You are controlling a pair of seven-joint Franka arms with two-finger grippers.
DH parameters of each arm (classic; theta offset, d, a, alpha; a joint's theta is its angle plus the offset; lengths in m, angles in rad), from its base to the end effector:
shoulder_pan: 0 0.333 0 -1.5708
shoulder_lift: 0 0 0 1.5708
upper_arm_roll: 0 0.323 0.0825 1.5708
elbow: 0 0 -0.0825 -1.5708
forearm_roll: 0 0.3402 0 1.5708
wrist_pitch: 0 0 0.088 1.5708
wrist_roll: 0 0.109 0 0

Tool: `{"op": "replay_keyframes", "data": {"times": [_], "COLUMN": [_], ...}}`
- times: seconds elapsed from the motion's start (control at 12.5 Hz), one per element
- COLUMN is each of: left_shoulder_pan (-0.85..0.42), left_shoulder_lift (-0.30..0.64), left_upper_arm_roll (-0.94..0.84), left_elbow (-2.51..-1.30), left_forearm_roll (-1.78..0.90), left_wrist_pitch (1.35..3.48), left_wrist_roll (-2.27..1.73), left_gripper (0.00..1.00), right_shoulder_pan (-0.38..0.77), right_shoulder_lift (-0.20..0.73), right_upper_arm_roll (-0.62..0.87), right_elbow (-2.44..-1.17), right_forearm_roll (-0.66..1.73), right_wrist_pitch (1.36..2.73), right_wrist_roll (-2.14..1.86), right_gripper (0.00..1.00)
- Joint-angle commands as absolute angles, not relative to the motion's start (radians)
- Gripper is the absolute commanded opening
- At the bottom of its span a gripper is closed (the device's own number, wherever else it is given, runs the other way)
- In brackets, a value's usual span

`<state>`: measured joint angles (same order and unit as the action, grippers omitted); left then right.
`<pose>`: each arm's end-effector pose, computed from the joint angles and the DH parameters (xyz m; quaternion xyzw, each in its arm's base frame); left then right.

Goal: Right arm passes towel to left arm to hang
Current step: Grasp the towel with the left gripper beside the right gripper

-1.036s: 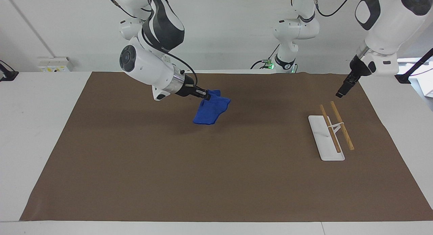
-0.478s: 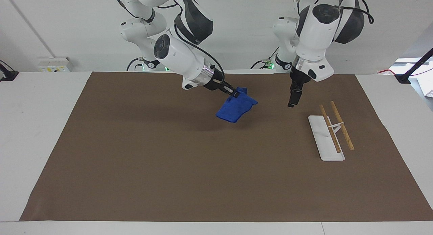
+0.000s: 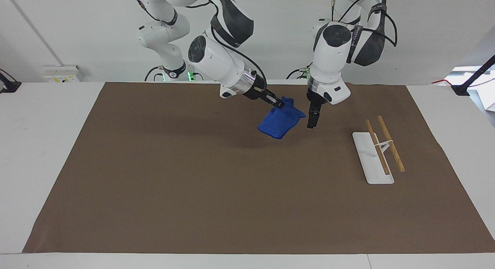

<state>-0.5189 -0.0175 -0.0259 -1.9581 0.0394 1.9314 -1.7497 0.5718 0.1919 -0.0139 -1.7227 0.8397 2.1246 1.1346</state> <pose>0.4383 -0.2624 0.5016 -0.8278 -0.5608 -0.0151 0.0119 0.4943 0.3500 0.5235 -0.8209 0.4277 0.2106 0.3144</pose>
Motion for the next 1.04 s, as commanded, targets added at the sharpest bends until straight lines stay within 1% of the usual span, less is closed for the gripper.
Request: {"op": "replay_keyframes", "data": {"times": [0.0,0.08,0.16,0.32,0.56,0.64,0.72,0.8,0.88,0.96], "left_shoulder_pan": [-0.532,-0.532,-0.54,-0.564,-0.583,-0.584,-0.583,-0.583,-0.583,-0.584], "left_shoulder_lift": [-0.031,-0.031,-0.029,-0.031,-0.031,-0.031,-0.031,-0.031,-0.031,-0.032], "left_upper_arm_roll": [-0.012,-0.012,-0.014,-0.014,-0.014,-0.014,-0.014,-0.014,-0.014,-0.014], "left_elbow": [-1.979,-1.974,-1.976,-1.976,-1.977,-1.979,-1.979,-1.979,-1.979,-1.979], "left_forearm_roll": [0.046,0.043,0.041,0.04,0.025,0.022,0.011,0.003,0.002,0.0], "left_wrist_pitch": [1.957,1.962,1.976,1.982,1.985,1.985,1.985,1.985,1.985,1.983], "left_wrist_roll": [-1.767,-1.766,-1.766,-1.769,-1.769,-1.769,-1.769,-1.767,-1.767,-1.766], "left_gripper": [0.86,0.8,0.77,0.75,0.75,0.73,0.61,0.44,0.33,0.25], "right_shoulder_pan": [0.572,0.574,0.572,0.572,0.572,0.572,0.572,0.572,0.572,0.572], "right_shoulder_lift": [0.183,0.183,0.183,0.181,0.181,0.181,0.181,0.179,0.179,0.179], "right_upper_arm_roll": [-0.015,-0.015,-0.015,-0.015,-0.015,-0.015,-0.015,-0.015,-0.015,-0.015], "right_elbow": [-1.743,-1.744,-1.744,-1.747,-1.749,-1.75,-1.75,-1.752,-1.752,-1.752], "right_forearm_roll": [0.857,0.857,0.857,0.856,0.854,0.856,0.854,0.854,0.854,0.854], "right_wrist_pitch": [2.143,2.143,2.143,2.145,2.145,2.145,2.145,2.145,2.145,2.145], "right_wrist_roll": [1.134,1.131,1.129,1.127,1.126,1.126,1.126,1.126,1.124,1.124], "right_gripper": [0.0,0.0,0.0,0.0,0.0,0.0,0.0,0.0,0.0,0.0]}}
